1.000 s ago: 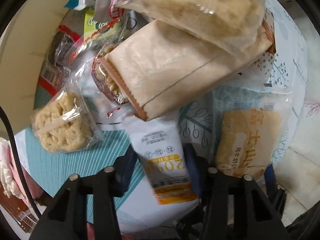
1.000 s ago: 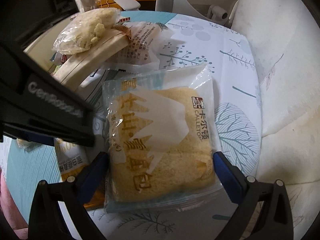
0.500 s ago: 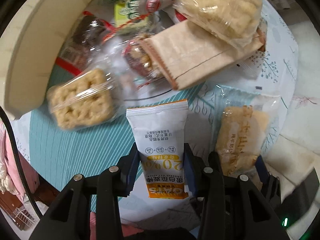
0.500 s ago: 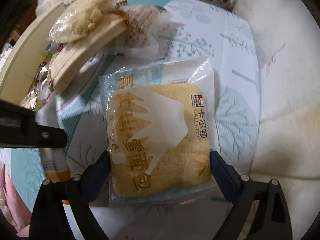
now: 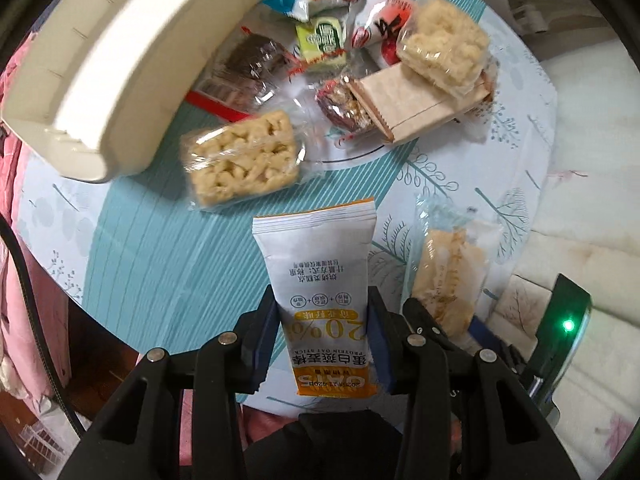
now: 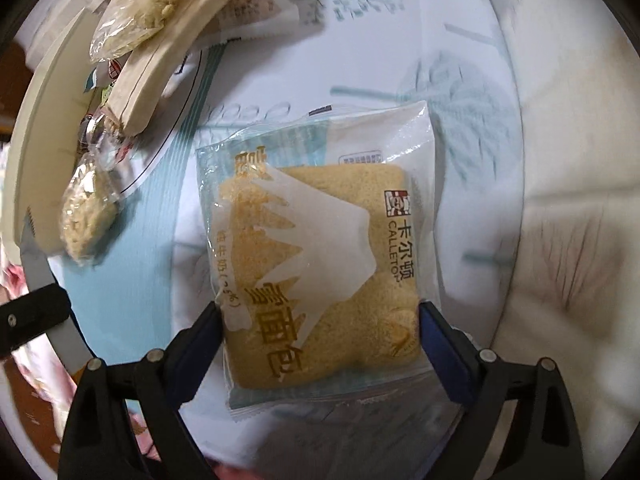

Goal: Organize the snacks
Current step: 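Carry both packets into the white tray and open both tools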

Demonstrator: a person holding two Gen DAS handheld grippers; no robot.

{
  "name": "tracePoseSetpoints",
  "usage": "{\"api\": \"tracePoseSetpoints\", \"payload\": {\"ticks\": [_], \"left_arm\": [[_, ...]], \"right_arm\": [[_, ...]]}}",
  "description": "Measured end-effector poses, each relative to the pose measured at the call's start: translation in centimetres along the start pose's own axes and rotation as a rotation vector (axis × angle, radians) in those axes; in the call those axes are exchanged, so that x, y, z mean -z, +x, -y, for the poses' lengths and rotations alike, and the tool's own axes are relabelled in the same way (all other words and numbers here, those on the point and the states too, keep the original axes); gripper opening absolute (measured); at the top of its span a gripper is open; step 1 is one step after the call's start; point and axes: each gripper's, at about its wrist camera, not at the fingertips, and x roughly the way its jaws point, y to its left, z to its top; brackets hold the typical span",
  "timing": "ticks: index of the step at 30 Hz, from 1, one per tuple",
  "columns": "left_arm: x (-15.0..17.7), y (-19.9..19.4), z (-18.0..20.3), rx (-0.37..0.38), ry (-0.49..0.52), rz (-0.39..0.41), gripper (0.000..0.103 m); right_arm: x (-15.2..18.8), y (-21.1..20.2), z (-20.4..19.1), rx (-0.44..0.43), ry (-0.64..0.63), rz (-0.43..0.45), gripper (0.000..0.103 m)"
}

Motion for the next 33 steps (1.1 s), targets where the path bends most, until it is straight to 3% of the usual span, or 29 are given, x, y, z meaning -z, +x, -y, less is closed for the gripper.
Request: {"api": "tracePoseSetpoints", "payload": {"ticks": [4, 8, 14, 23, 33], "left_arm": [[-0.2, -3.2, -0.2, -0.004, 0.054, 0.059, 0.04], [-1.1, -6.8, 2.9, -0.006, 0.122, 0.12, 0.04], [-0.9, -10.1, 2.0, 0.006, 0.237, 0.22, 0.04], [-1.2, -16.5, -1.5, 0.043, 0.445, 0.416, 0.04], [-3.7, -20.2, -7.2, 0.067, 0.555, 0.518, 0.04]], "right_arm": [[1.6, -0.3, -0.4, -0.09, 0.078, -0.056, 0.095], [4.0, -0.9, -1.9, -0.157, 0.124, -0.089, 0.094], [6.0, -2.3, -5.0, -0.221, 0.18, -0.098, 0.094], [5.6, -6.1, -9.9, -0.279, 0.234, -0.007, 0.094], [4.5, -9.2, -16.9, -0.312, 0.237, 0.107, 0.094]]}}
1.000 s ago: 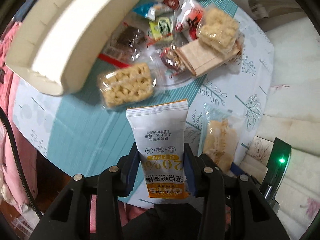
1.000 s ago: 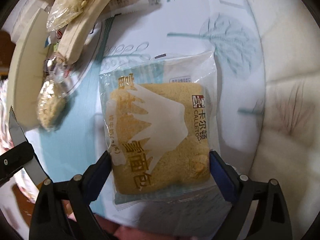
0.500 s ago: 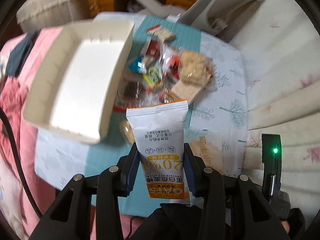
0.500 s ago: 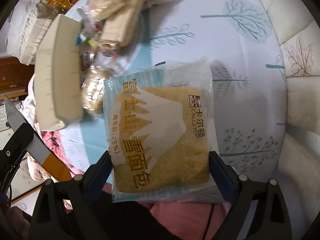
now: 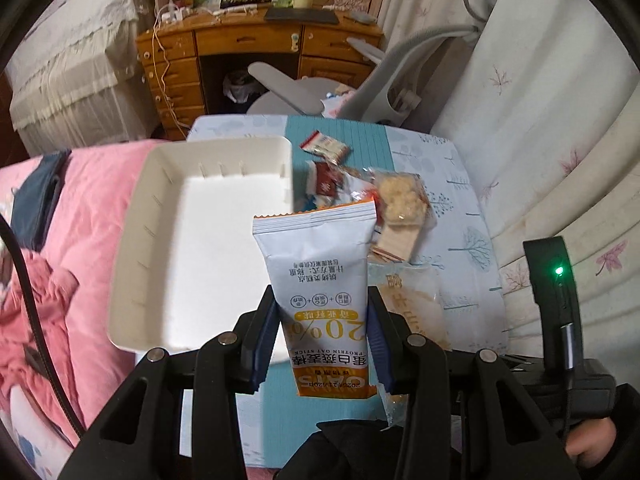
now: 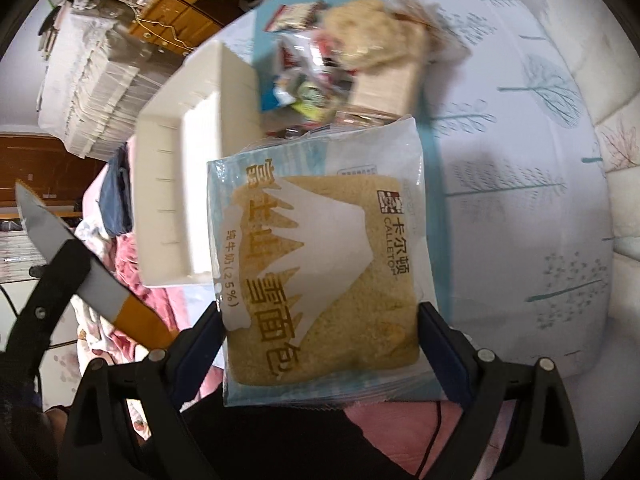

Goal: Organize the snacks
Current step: 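Carry both packets into the white tray and open both tools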

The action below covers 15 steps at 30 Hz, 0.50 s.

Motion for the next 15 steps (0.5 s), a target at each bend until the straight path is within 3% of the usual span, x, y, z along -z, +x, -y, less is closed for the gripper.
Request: {"api": "tracePoseSetpoints", "payload": {"ticks": [11, 15], "left_arm": [[-1.1, -0.5, -7.7, -0.07, 0.119, 0.052, 0.04], [-1.3, -0.4, -9.6, -0.097, 0.14, 0.063, 0.041]], "right_arm": [[-0.1, 2.9, -7.7, -0.12, 0.002, 0.112, 0.094], [-0.3, 4.4, -9.9, -0.124, 0.004, 0.13, 0.094]]}}
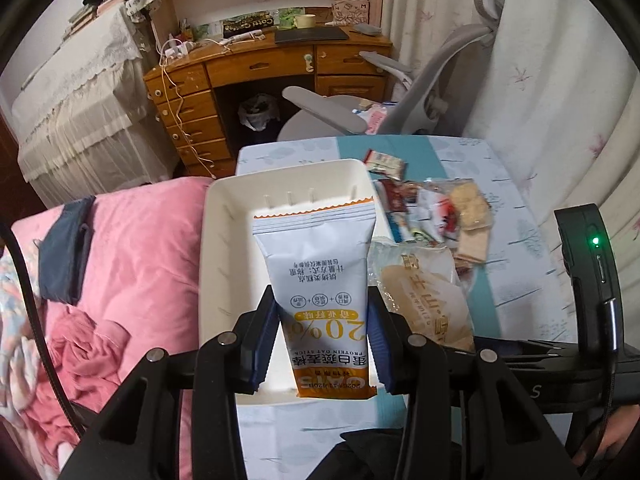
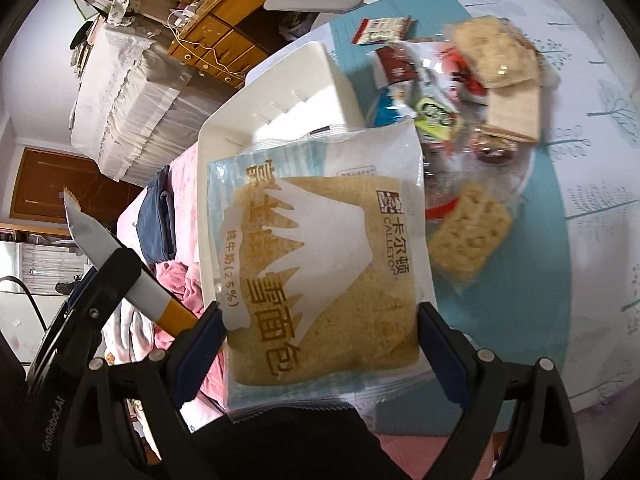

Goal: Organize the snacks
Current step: 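Carry both packets into the white tray and open both tools, then move left tool to clear puffed-snack bag while right tool reaches clear fluffy-snack bag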

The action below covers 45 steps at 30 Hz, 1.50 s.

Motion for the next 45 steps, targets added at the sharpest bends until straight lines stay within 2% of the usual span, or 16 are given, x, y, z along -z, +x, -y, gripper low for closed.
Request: {"api": "tracePoseSetpoints", "payload": {"ticks": [9, 11, 13, 23, 33, 39, 45], "left_arm": [[0.1, 0.3, -2.7, -0.02, 0.017, 0.019, 0.043], [0.2, 0.5, -3.2, -0.048, 0.01, 0.011, 0.052], [0.3, 0.7, -3.8, -0.047, -0.007, 0.004, 0.07], [0.8, 1.0, -4.2, -0.001, -0.053, -0.015, 0.074], [1.2, 2.3, -3.0, 0.022, -0.084, -0.082, 0.074], [1.1, 2.9, -1.6, 0.041, -0.097, -0.104, 0.074], [0.7, 3.2, 1.0, 0.072, -0.087, -0.087, 0.074]], "right_arm": [[0.2, 2.2, -1.8, -0.057, 0.018, 0.016, 0.095], [0.1, 2.7, -1.9, -0.075, 0.021, 0.016, 0.095], [0.1, 3.1, -1.8, -0.069, 0.027, 0.011, 0.095], [0.8, 2.3, -1.2, -0.055, 0.047, 0.042, 0.098], [1.6, 0.8, 1.0, -0.023, 0.088, 0.072, 0.098], [1.9, -0.6, 2.9, -0.005, 0.115, 0.09, 0.098], [2.1, -2.6, 5.5, 0.019, 0.16, 0.122, 0.098]]}}
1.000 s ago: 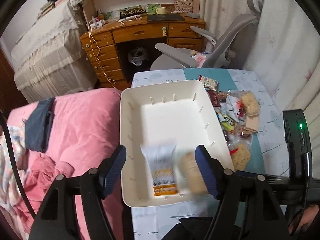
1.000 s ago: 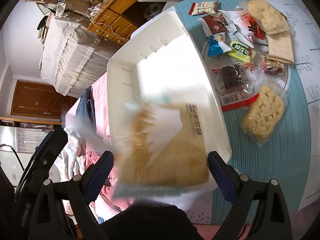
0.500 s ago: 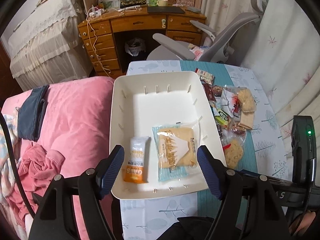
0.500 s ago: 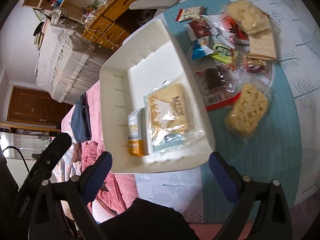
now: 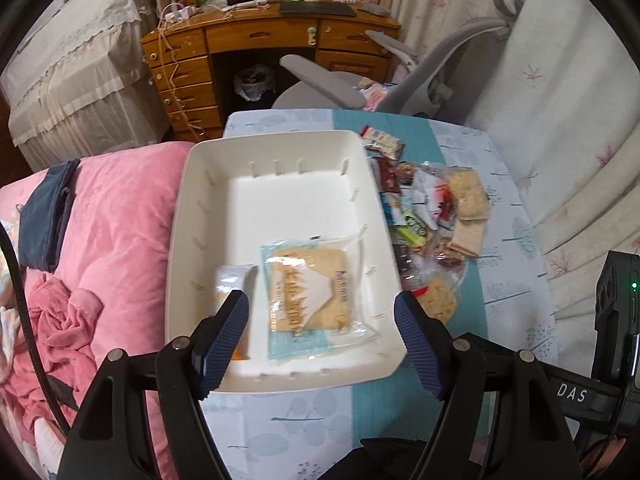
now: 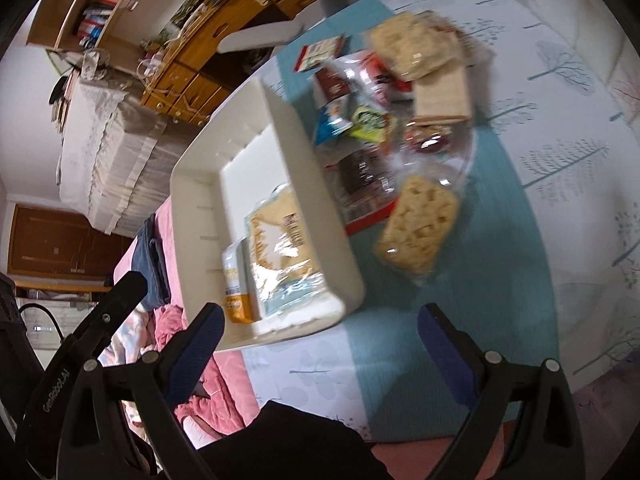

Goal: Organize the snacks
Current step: 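Move left tool to clear puffed-snack bag while right tool reaches clear fluffy-snack bag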

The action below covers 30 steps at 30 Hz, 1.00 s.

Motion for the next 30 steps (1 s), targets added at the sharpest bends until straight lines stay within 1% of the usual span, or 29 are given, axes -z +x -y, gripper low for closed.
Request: {"api": "tracePoseSetpoints", "payload": {"ticks": [4, 11, 17, 24, 30], "left_arm": [[-0.1, 0.1, 2.2, 0.023, 0.012, 0.016, 0.074], [-0.1, 0.8, 6.0, 0.062, 0.028, 0.03, 0.074], [0.3, 2.1, 9.6, 0.055, 0.06, 0.032, 0.074], [1.0, 4.3, 12.9, 0.054, 0.108, 0.0, 0.074], [1.6, 7.4, 15.1, 0.044, 0.114, -0.079, 0.074]], "right_arm": [[-0.9, -1.2, 1.7, 0.014, 0.021, 0.009, 0.098], [-2.8, -3.0, 4.8, 0.014, 0.046, 0.013, 0.098], [-5.4, -4.1, 7.7, 0.006, 0.082, 0.007, 0.098], [-8.8, -4.3, 10.4, -0.018, 0.14, -0.004, 0.098], [-11.8, -3.8, 11.7, -0.008, 0.134, 0.007, 0.098]]}}
